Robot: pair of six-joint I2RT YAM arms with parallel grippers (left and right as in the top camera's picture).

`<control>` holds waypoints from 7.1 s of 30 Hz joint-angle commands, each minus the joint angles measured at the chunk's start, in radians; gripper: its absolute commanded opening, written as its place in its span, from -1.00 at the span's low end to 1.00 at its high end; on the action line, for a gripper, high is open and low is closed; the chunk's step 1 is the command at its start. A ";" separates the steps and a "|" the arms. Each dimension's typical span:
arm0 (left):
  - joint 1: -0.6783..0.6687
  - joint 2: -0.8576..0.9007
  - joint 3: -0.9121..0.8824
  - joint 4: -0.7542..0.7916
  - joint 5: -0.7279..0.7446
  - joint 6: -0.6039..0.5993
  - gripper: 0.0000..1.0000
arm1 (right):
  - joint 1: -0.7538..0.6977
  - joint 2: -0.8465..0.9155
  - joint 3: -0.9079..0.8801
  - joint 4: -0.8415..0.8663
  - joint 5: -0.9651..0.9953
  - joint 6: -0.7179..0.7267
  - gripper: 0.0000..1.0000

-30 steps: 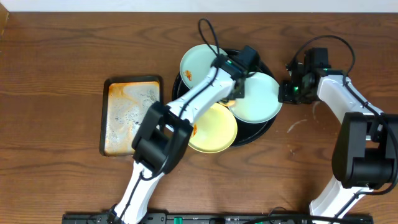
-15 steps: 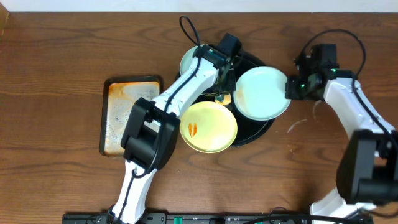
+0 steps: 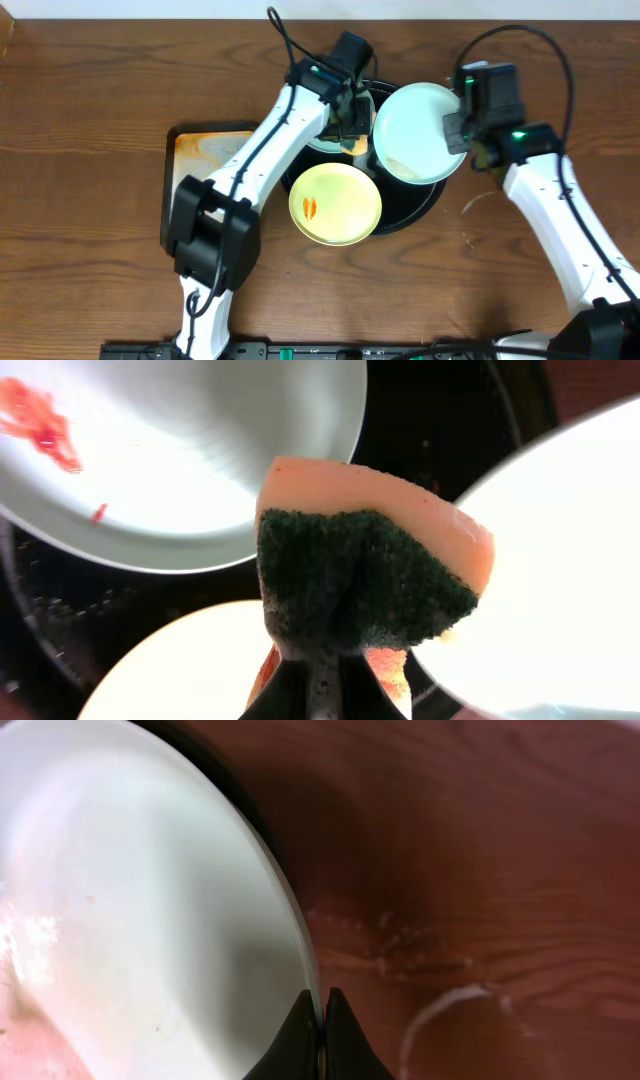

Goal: Clean dirty plates on tray and stack at the side
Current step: 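Scrub the held pale green plate with the sponge in the left gripper, then return the sponge to the soapy tray with the left gripper, then carry the pale green plate right and set it on the table, then move right gripper back to the black tray toward the other green plate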

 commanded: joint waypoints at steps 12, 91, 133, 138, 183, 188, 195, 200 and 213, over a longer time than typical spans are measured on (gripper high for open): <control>0.123 -0.026 0.011 -0.136 0.004 0.087 -0.85 | 0.171 -0.003 -0.002 0.092 0.489 -0.184 -0.98; 0.573 -0.272 -0.500 -0.182 -0.158 0.256 -0.85 | 0.227 -0.050 0.006 0.087 0.483 -0.165 -0.98; 0.572 -0.272 -0.500 -0.179 -0.157 0.256 -0.85 | -0.020 -0.173 0.012 0.044 0.176 0.077 -0.98; 0.572 -0.272 -0.500 -0.179 -0.157 0.256 -0.85 | -0.294 -0.159 0.011 -0.042 -0.050 0.121 -0.98; 0.573 -0.290 -0.500 -0.172 -0.130 0.279 -0.85 | -0.364 -0.092 0.010 -0.111 -0.827 0.172 0.23; 0.573 -0.315 -0.500 -0.168 -0.104 0.293 -0.85 | -0.188 0.010 0.010 0.063 -0.694 0.156 0.22; 0.572 -0.322 -0.500 -0.166 -0.103 0.293 -0.85 | -0.038 0.262 0.010 0.467 -0.617 0.065 0.05; 0.572 -0.322 -0.500 -0.165 -0.103 0.293 -0.85 | -0.015 0.438 0.010 0.687 -0.561 0.137 -0.12; 0.572 -0.322 -0.500 -0.165 -0.103 0.293 -0.85 | -0.011 0.590 0.010 0.800 -0.662 0.214 -0.21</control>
